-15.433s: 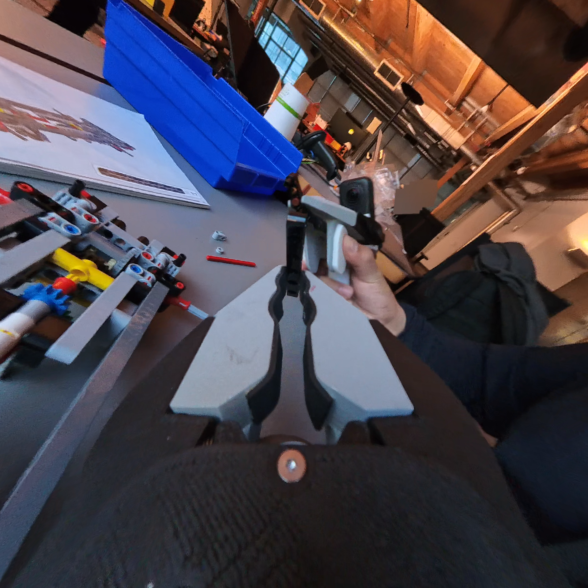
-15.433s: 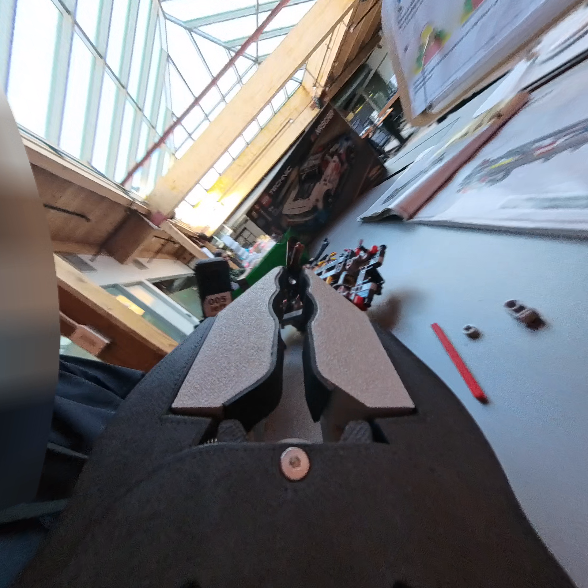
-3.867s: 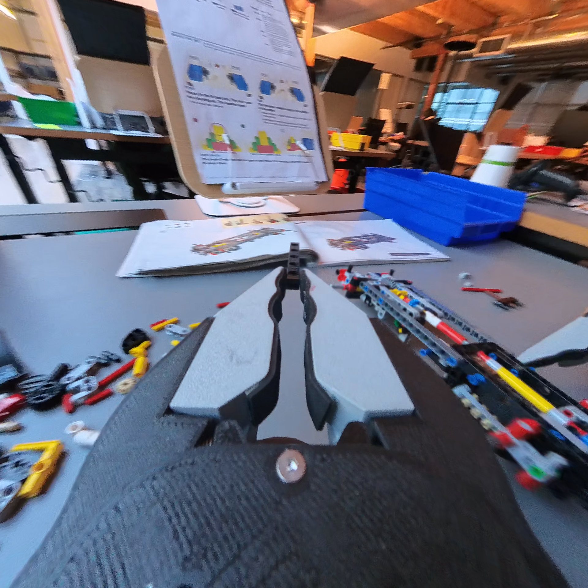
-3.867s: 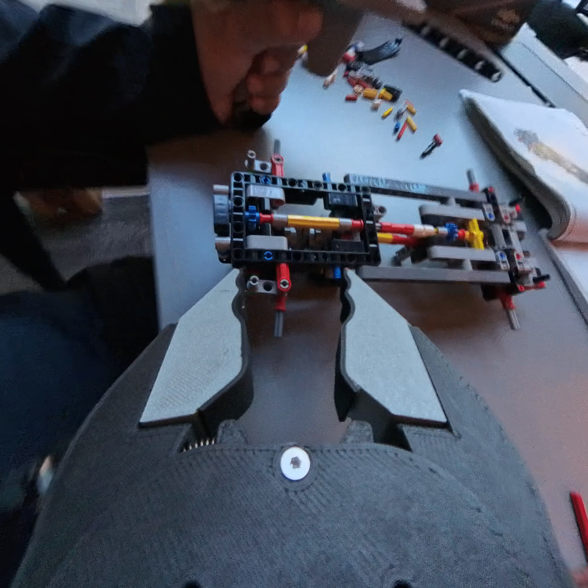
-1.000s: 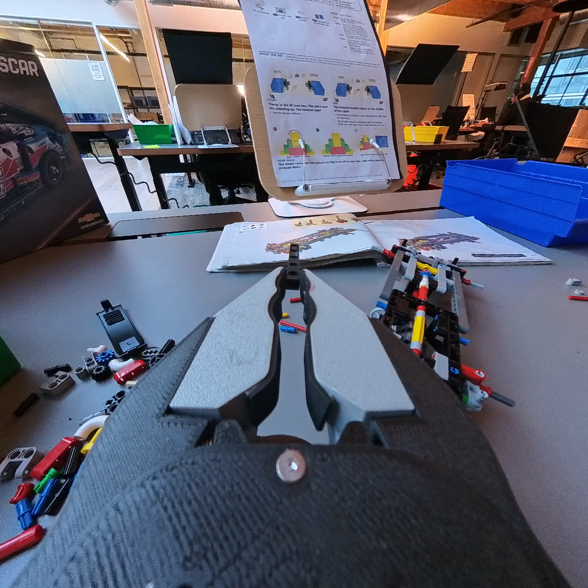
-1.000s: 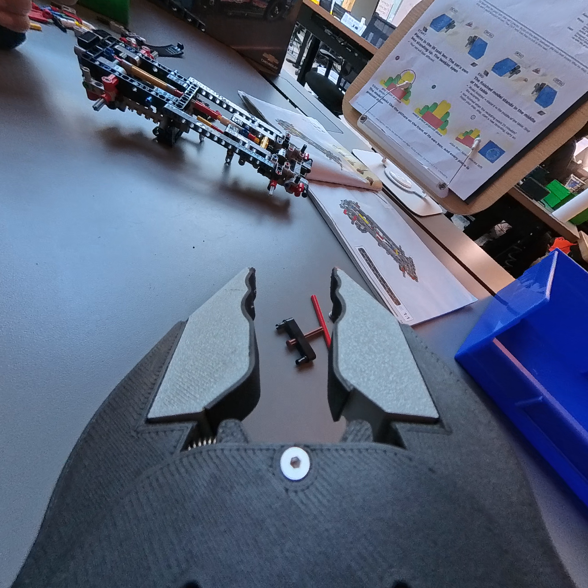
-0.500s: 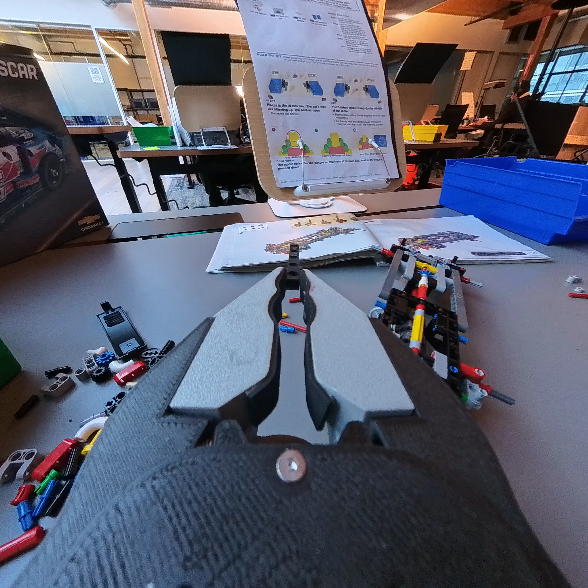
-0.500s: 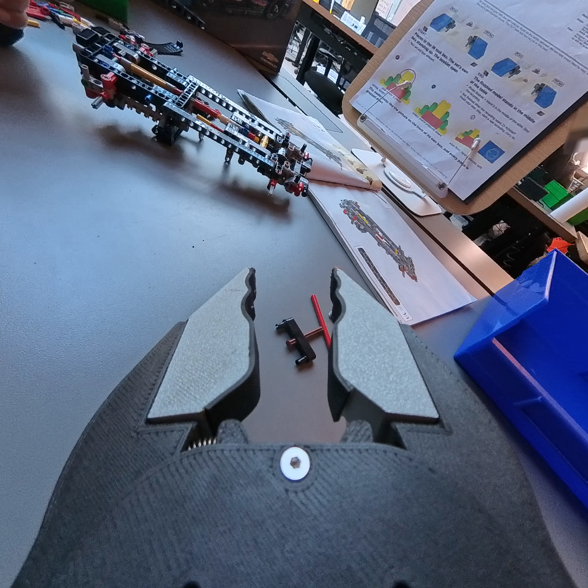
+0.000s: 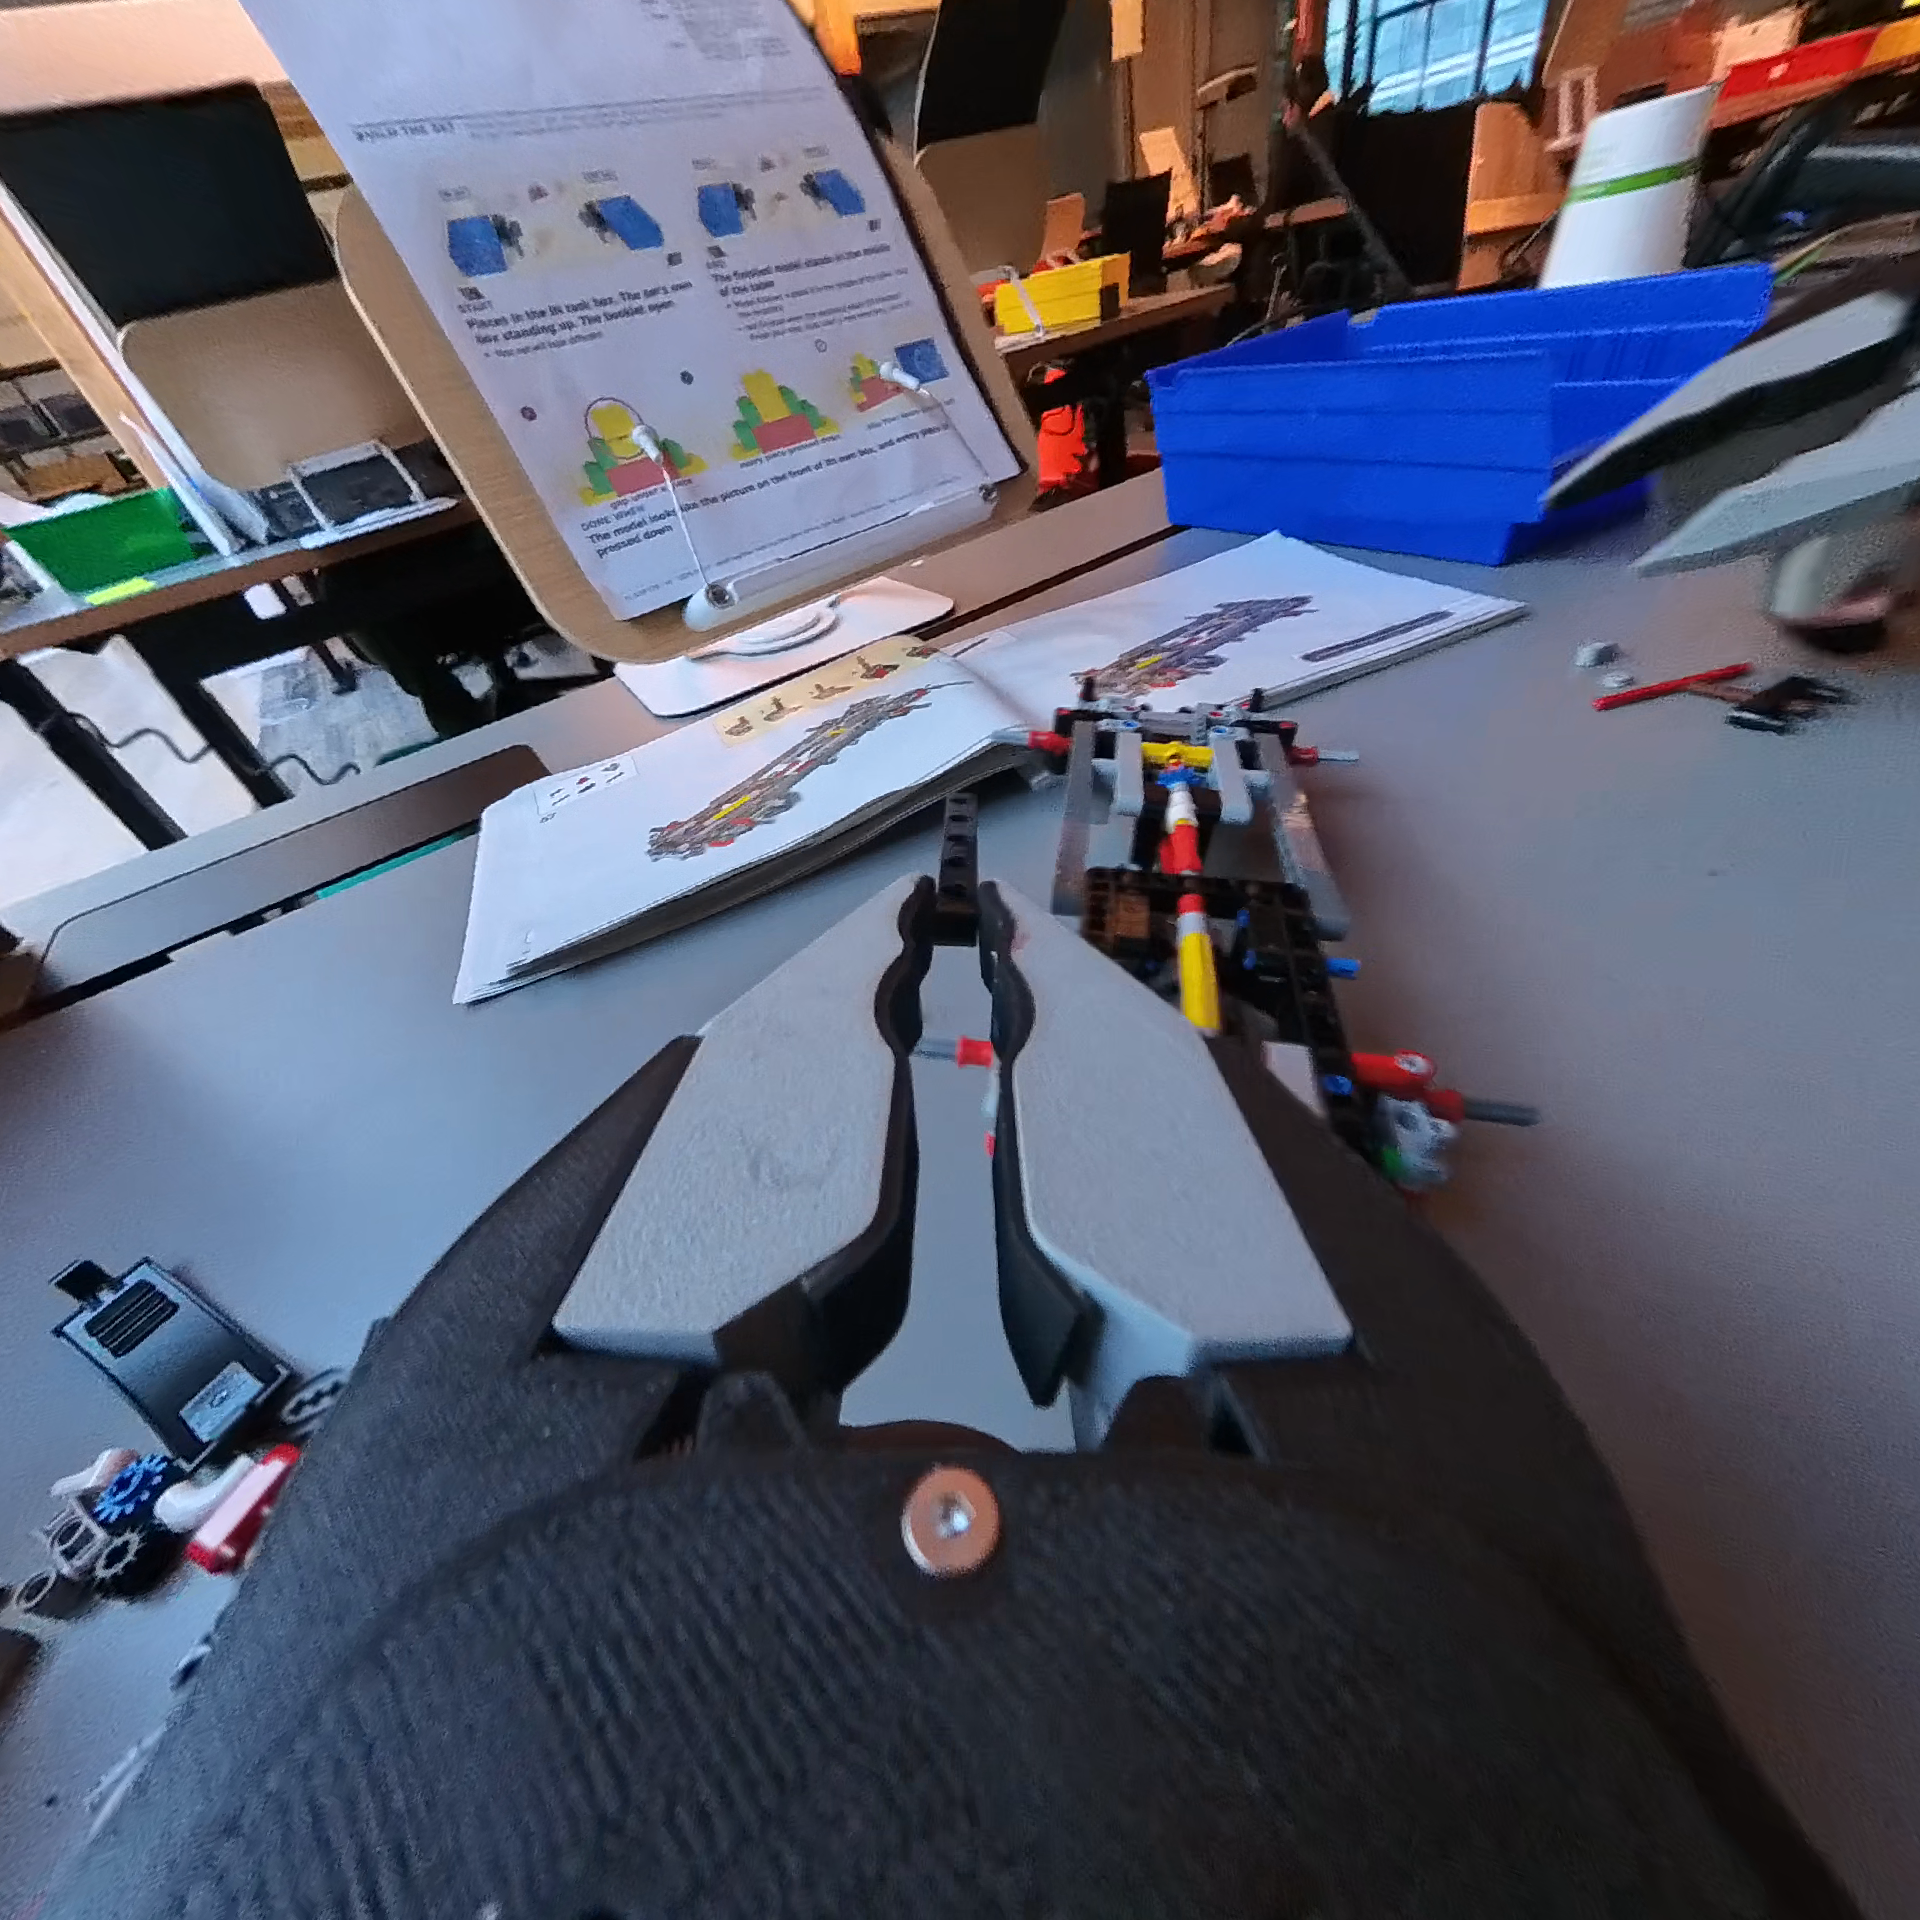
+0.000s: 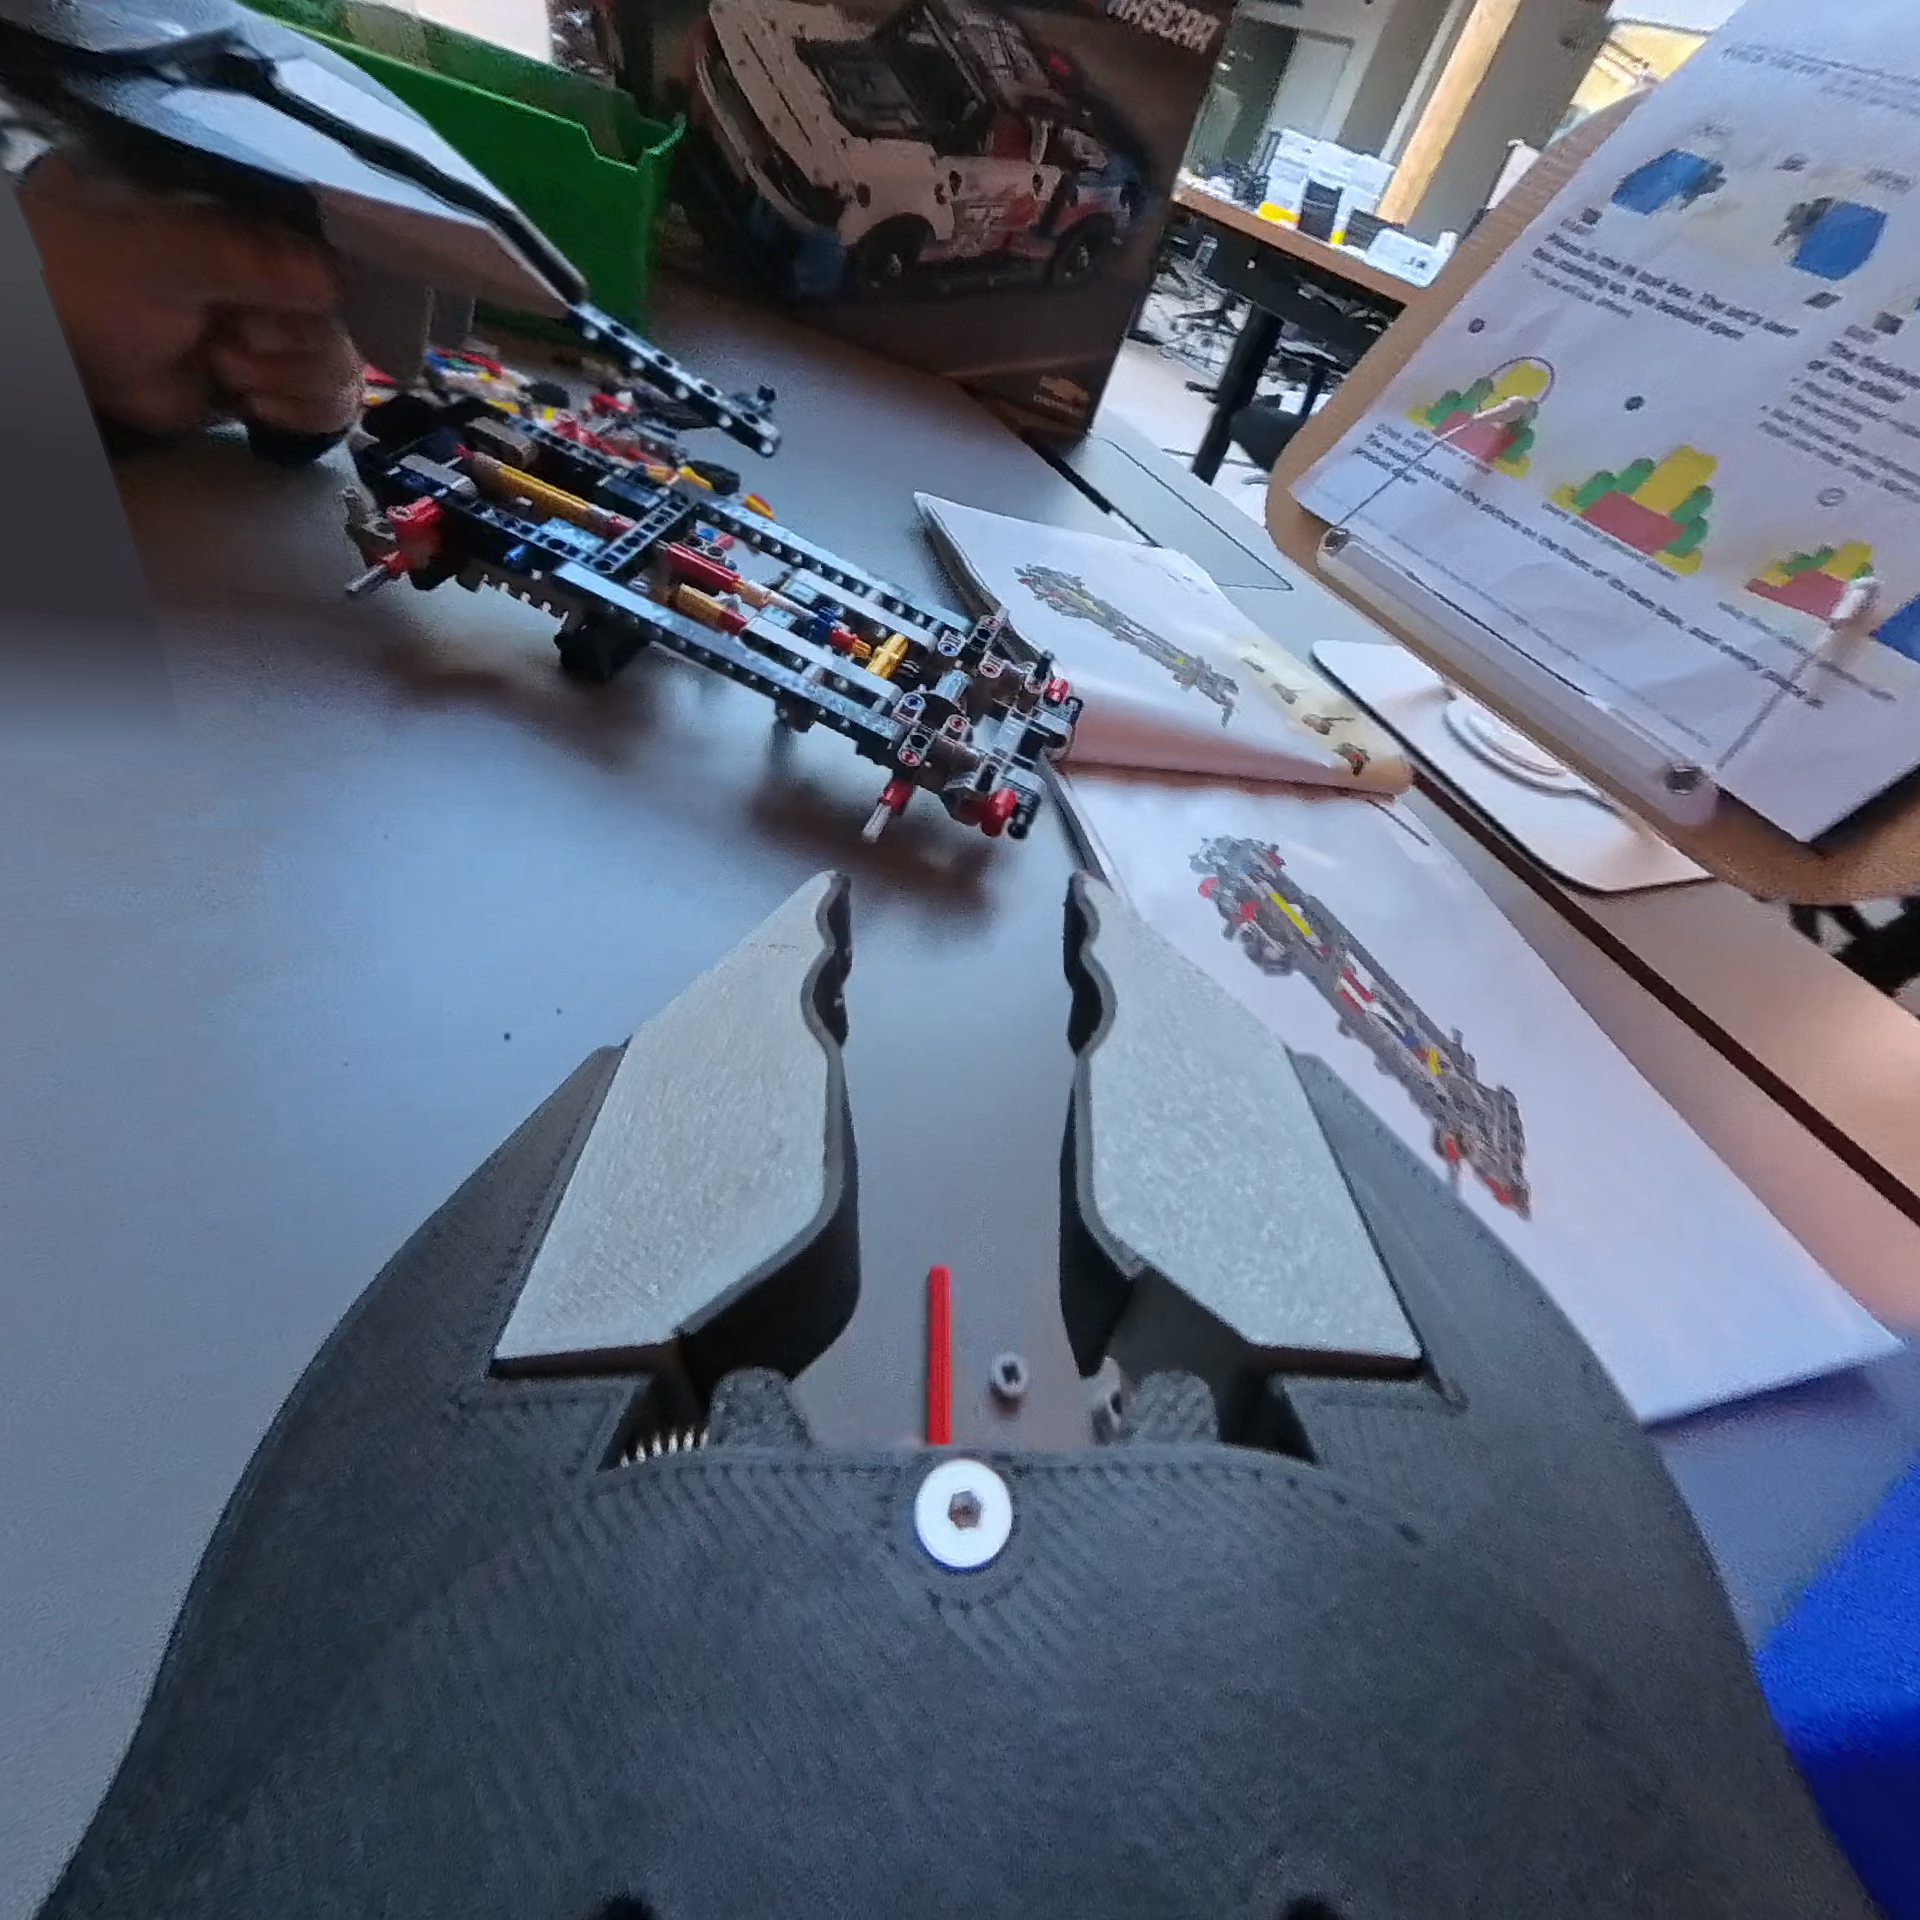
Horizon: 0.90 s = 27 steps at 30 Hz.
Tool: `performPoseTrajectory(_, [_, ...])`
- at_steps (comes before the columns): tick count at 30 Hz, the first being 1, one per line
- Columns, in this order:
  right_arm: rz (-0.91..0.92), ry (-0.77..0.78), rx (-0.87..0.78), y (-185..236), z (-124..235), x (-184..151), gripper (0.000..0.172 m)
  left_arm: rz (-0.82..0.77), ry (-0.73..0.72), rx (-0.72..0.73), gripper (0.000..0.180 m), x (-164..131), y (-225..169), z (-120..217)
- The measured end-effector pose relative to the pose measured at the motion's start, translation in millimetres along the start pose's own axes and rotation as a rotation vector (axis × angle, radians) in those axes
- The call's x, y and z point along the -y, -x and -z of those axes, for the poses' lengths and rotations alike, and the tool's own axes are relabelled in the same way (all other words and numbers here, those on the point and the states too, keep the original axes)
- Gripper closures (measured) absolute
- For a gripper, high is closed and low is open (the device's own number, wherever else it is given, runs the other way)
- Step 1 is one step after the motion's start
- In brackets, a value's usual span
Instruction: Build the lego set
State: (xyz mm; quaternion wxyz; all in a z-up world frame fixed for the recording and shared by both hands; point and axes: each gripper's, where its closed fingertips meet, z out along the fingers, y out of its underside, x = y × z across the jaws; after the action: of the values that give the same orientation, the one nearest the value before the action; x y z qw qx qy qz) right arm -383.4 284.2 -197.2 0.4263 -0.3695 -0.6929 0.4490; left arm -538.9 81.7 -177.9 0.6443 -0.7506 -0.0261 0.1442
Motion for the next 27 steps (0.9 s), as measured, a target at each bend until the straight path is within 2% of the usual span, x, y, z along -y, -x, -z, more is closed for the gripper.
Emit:
performPoseTrajectory(3, [-0.043, 0.006, 0.074, 10.1, -1.6, -2.9, 0.132, -0.096, -0.008, 0.01, 0.175, 2.3, -16.5, 9.1])
performPoseTrajectory(5, [-0.012, -0.023, 0.048, 7.1, 5.9, 0.0, 0.134, -0.195, 0.006, 0.028, 0.176, 0.3, -26.1, 7.8])
performPoseTrajectory(7, [0.017, -0.036, 0.024, 0.5, 13.7, 2.9, 0.134, -0.216, 0.016, 0.058, 0.175, -0.9, -24.9, 6.3])
performPoseTrajectory(14, [-0.119, -0.121, 0.007, -28.1, 32.2, 6.7, 0.136, 0.142, -0.063, 0.113, 0.175, 5.1, 11.0, 19.4])
performPoseTrajectory(22, [-0.184, -0.124, 0.085, -21.6, 26.3, 4.1, 0.136, 0.177, -0.056, 0.228, 0.175, 2.1, 27.7, 22.5])
performPoseTrajectory(27, [-0.194, -0.125, 0.087, -22.1, 22.1, 3.8, 0.136, 0.18, -0.059, 0.216, 0.175, 2.7, 25.6, 22.6])
